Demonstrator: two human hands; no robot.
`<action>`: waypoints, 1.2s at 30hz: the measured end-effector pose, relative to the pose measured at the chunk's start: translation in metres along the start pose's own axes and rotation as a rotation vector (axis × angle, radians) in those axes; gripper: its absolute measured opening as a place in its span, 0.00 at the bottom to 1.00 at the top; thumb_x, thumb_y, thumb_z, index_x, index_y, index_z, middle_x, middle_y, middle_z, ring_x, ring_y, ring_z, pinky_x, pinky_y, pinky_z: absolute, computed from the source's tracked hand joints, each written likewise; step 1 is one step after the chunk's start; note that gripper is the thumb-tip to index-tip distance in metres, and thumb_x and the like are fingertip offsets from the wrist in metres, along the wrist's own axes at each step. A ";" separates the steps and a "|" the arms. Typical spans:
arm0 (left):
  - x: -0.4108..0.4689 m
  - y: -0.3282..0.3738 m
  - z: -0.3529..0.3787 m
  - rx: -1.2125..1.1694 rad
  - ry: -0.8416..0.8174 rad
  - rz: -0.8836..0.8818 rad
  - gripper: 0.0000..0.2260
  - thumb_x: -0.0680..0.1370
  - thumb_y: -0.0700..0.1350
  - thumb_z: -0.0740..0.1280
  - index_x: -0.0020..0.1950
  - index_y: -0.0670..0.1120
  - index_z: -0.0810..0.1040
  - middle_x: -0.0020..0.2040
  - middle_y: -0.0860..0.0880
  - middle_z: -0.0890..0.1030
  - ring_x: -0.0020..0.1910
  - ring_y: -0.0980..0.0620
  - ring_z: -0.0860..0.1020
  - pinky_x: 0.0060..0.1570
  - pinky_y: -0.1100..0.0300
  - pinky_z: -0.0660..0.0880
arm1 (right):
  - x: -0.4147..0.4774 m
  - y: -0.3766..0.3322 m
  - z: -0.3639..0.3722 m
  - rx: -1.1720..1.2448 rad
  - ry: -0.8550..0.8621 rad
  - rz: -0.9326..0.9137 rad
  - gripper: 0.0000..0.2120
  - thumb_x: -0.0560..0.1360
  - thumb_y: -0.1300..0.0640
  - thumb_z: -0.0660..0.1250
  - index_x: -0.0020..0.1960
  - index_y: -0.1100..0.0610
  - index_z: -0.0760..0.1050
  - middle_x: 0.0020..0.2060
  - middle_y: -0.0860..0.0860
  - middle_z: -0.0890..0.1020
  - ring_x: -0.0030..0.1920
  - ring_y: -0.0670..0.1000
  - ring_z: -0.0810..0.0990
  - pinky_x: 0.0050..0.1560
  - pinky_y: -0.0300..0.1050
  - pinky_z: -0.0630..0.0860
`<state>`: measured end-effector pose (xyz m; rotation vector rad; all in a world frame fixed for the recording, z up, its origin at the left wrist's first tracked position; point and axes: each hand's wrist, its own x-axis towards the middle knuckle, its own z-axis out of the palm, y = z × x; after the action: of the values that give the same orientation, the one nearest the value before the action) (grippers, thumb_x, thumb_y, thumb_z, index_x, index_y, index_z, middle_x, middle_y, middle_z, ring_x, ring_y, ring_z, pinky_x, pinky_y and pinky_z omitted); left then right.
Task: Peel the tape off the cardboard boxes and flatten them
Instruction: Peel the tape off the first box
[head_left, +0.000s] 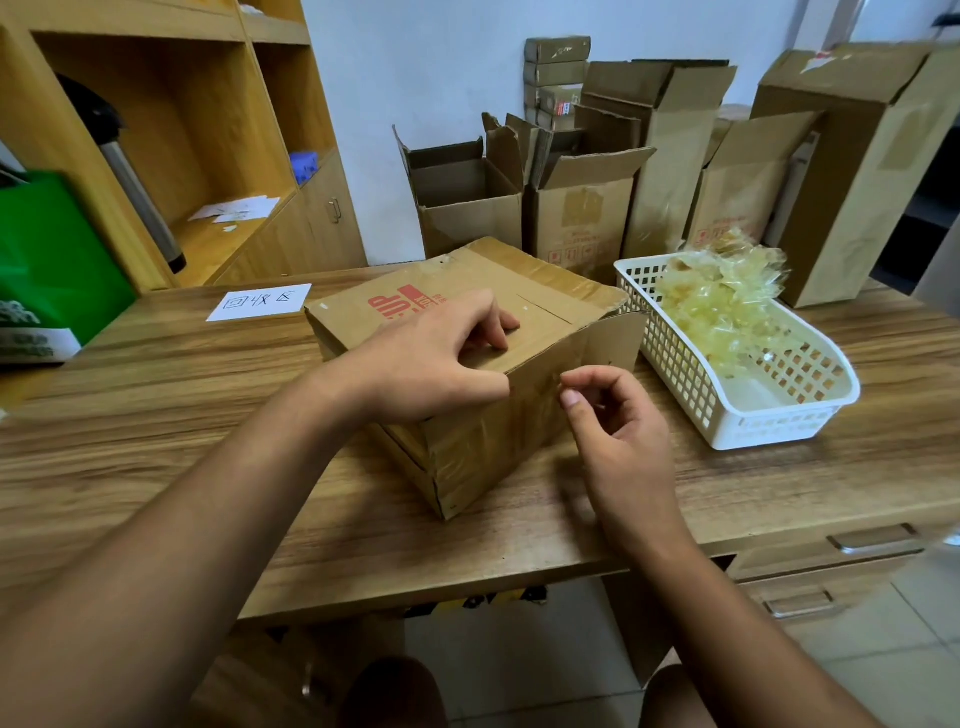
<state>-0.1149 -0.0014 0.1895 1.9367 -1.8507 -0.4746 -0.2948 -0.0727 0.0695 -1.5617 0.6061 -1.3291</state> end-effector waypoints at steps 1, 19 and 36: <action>0.000 0.000 0.000 0.000 0.001 0.000 0.19 0.63 0.63 0.65 0.52 0.60 0.71 0.66 0.65 0.74 0.64 0.63 0.72 0.64 0.49 0.73 | 0.000 0.000 0.001 0.003 0.017 -0.003 0.11 0.80 0.62 0.68 0.53 0.46 0.79 0.48 0.43 0.83 0.50 0.43 0.82 0.50 0.32 0.75; -0.001 0.001 0.000 -0.007 0.007 0.007 0.19 0.63 0.63 0.64 0.51 0.59 0.71 0.67 0.63 0.74 0.66 0.60 0.72 0.65 0.48 0.72 | 0.011 -0.004 0.019 -0.280 0.139 -0.146 0.11 0.77 0.64 0.71 0.52 0.51 0.74 0.41 0.43 0.79 0.41 0.44 0.79 0.42 0.29 0.72; 0.002 -0.002 0.001 -0.022 0.014 0.000 0.19 0.64 0.62 0.66 0.52 0.60 0.71 0.66 0.65 0.74 0.65 0.62 0.72 0.64 0.48 0.73 | -0.002 0.000 0.005 -0.342 0.049 -0.163 0.14 0.77 0.65 0.70 0.58 0.51 0.74 0.46 0.49 0.79 0.46 0.45 0.79 0.47 0.31 0.73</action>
<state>-0.1136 -0.0031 0.1876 1.9204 -1.8290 -0.4780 -0.2906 -0.0692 0.0692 -1.8919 0.7817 -1.4440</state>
